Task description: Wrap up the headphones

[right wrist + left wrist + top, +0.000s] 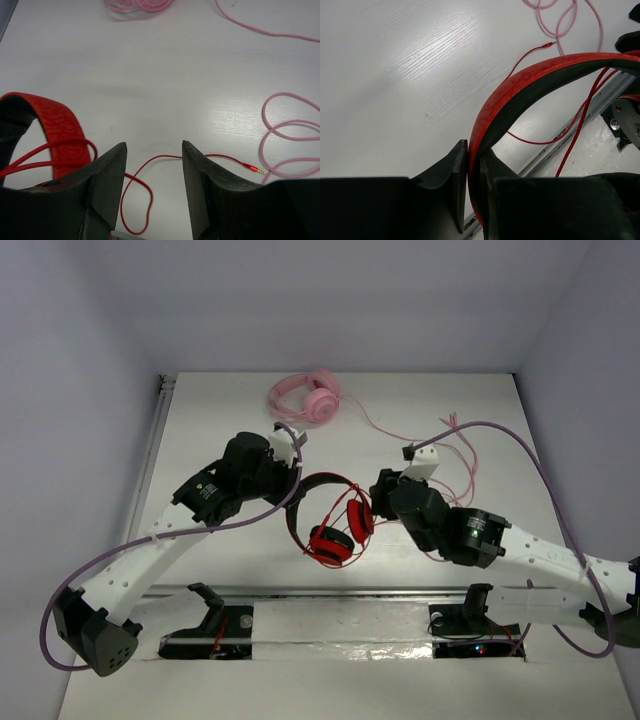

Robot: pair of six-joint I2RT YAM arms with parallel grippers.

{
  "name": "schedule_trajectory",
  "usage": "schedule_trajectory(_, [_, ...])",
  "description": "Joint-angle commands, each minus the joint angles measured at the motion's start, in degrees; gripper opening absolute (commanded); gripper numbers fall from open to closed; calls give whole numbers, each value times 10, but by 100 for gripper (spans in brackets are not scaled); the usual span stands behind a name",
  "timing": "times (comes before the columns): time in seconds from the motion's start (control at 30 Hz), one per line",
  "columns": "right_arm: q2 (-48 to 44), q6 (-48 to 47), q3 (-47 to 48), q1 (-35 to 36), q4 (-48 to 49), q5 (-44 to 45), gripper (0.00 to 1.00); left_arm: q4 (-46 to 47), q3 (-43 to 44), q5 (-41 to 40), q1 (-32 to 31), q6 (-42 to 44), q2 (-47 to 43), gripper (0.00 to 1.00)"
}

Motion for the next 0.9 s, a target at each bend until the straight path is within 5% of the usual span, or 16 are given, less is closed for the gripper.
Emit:
schedule_trajectory(0.0, [-14, 19, -26, -5, 48, 0, 54, 46, 46, 37, 7, -13, -30, 0])
schedule_trajectory(0.73, [-86, -20, -283, -44, 456, -243, 66, 29, 138, 24, 18, -43, -16, 0])
schedule_trajectory(0.87, [-105, -24, -324, -44, 526, -279, 62, 26, 150, 20, 18, -47, -13, 0])
